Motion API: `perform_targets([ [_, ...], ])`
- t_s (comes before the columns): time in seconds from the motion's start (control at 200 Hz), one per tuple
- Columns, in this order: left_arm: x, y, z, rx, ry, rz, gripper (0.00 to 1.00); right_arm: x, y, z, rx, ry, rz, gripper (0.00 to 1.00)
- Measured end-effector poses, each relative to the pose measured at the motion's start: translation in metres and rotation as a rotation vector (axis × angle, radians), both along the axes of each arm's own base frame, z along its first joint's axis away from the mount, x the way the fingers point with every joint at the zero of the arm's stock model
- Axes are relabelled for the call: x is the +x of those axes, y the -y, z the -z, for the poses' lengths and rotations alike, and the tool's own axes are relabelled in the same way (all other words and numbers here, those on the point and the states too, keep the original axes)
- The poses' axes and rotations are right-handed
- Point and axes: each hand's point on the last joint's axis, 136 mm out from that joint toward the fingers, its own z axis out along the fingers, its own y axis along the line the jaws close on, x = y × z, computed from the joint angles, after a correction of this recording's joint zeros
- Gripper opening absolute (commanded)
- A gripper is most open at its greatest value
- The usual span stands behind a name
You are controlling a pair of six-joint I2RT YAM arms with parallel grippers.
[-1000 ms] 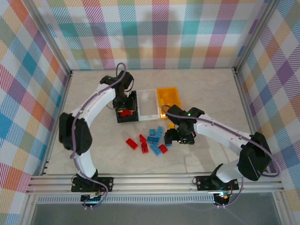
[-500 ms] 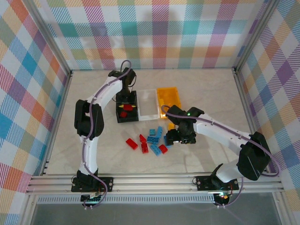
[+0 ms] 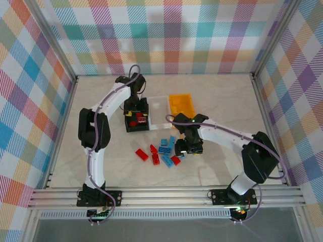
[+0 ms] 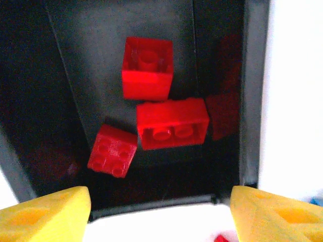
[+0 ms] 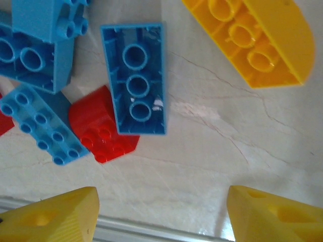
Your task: Sort the legos into containers by color
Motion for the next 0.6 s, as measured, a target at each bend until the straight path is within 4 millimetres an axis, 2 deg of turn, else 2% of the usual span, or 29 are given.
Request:
perform_targets([
  [0.21,-0.025,-0.004,-0.048,-0.059,0.076,-0.003,0.75,0.015,-0.015,0.020,-0.010,-0.007,-0.023,0.65],
  [0.325,-0.044,-0.009,-0.066,-0.088,0.103,-0.011,0.76,0.024,-0.019,0.030,-0.033,-0.004,-0.043,0.65],
  [0.46,-0.066,-0.014,-0.072,-0.107,0.101,-0.019,0.77,0.028,-0.019,0.040,-0.054,-0.008,-0.054,0.64],
  [0.6,-0.084,-0.019,-0.069,-0.111,0.080,-0.030,0.77,0.032,-0.019,0.047,-0.066,-0.014,-0.060,0.63],
])
